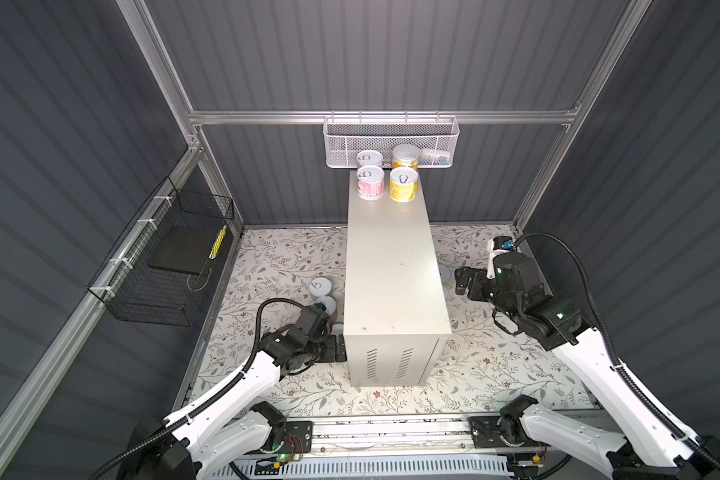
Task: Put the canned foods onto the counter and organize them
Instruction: 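Grasp a white-lidded floor can beside the cabinet with the left gripper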
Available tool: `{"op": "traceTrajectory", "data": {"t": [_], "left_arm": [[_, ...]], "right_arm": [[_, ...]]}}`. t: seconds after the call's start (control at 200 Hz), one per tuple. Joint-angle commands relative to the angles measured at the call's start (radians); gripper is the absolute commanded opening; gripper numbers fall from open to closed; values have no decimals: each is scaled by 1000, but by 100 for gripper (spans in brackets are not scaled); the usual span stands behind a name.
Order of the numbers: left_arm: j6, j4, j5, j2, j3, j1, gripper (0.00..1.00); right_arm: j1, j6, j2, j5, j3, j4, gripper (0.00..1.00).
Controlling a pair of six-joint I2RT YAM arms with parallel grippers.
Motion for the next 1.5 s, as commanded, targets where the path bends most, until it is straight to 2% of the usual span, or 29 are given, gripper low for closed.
{"op": "traceTrajectory", "data": {"t": [0.0,0.36,0.59,1.191,1.496], "left_arm": [[-36,30,-48,20,-31,-12,100],[-57,265,-158,43,-127,-14,97],[-57,415,-155,125,-147,-14,97],[-67,589,-349,239,-182,-13,93],[-63,632,-422,306,-182,-26,84]], "right_arm": [[-8,7,9,-13,-9,23,99],[-13,5,11,-13,-14,62,99],[-14,-2,27,-13,-1,67,99],[-16,14,34,-72,-58,150,99],[-15,6,64,-101,-75,181,99]]}}
